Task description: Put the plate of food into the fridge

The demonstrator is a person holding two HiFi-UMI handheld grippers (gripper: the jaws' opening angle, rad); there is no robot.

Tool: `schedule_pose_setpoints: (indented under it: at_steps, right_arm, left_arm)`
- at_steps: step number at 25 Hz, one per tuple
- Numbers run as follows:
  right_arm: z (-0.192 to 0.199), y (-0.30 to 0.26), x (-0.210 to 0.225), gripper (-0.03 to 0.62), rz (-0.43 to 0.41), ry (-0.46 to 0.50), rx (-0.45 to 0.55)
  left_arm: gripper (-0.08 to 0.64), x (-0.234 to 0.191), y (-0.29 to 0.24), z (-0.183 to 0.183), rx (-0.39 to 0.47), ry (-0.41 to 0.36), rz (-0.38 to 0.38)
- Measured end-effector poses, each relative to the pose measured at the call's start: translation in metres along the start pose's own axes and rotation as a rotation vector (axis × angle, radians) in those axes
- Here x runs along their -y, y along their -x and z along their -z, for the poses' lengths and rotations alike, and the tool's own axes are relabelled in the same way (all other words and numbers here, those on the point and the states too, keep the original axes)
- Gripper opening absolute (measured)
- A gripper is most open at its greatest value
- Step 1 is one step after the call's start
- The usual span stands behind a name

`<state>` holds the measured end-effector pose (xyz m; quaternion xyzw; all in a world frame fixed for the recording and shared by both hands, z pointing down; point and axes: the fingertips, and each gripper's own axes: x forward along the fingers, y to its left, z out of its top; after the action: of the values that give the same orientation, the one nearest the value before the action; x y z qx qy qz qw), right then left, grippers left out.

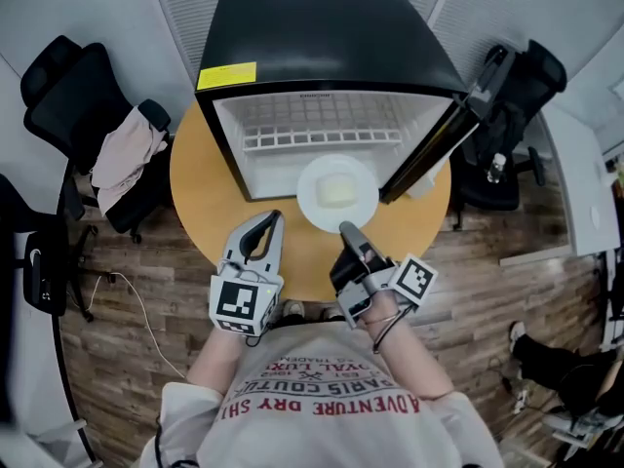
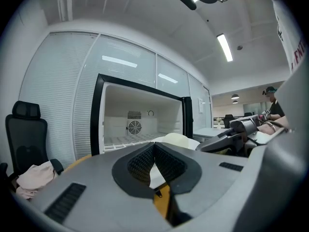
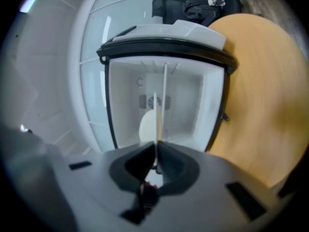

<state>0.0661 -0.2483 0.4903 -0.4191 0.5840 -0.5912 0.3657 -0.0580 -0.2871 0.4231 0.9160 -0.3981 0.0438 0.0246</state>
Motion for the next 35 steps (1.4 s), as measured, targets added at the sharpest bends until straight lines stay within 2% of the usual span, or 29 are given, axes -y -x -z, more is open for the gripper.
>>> schedule_pose_setpoints:
  at_steps: [15,28,35]
  right_arm:
    - [-0.037,-0.072,-0.006,0.037,0.017,0.018,-0.076]
    - [-0.051,-0.117,0.006,0.037,0.051,-0.034,-0.066]
    - [-0.059,-0.135,0.003,0.038,0.054,-0.035,-0.02]
  left_arm:
    - [0.026,-0.03,-0.043,-0.006,0.005,0.036,-0.072]
    - [0.028,-0.047,-0.055,0.003,-0.02,0.043,-0.125]
    - [0.026,-0.055,-0.061,0.002,-0.023,0.051,-0.14]
